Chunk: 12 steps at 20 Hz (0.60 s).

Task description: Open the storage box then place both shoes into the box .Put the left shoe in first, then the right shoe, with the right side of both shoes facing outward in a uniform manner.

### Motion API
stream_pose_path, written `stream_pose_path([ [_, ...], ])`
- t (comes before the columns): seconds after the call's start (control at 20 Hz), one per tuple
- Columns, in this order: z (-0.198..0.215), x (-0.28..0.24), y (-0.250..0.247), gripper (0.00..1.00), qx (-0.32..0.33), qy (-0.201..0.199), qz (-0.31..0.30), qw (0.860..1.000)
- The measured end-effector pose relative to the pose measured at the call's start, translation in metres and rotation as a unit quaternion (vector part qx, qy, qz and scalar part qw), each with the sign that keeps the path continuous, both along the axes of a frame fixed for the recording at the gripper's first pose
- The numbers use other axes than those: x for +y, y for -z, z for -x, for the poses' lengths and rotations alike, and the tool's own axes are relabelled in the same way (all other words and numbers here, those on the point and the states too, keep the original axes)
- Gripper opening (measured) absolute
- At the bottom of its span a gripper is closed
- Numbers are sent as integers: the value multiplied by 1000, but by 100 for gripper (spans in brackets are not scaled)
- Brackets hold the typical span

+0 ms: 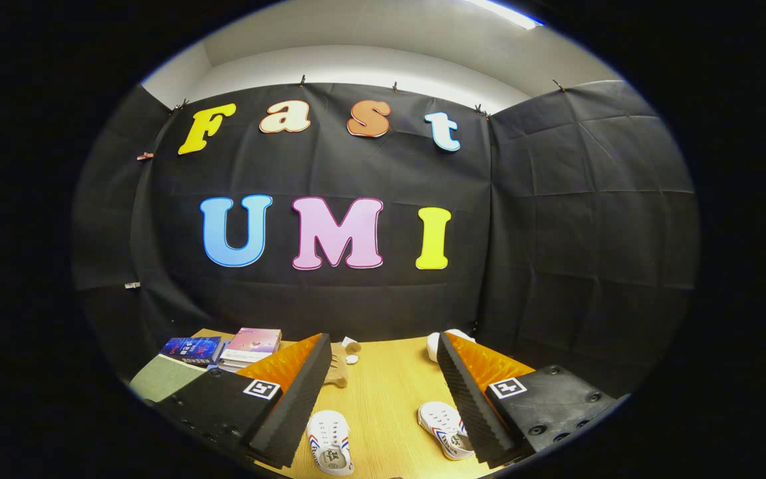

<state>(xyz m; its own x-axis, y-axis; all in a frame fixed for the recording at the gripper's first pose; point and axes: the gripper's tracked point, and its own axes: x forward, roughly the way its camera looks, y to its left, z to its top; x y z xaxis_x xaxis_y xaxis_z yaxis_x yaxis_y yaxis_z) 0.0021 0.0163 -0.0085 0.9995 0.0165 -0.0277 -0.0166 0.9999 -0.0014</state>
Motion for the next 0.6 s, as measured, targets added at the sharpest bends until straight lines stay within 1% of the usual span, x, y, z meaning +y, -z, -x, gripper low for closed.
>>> stream_pose_path([
  [0.2,-4,3,5,98,7,-11,1,1000],
  [0.5,-14,8,20,98,34,-28,-17,999],
  [0.6,-18,18,31,98,51,-47,-30,997],
])
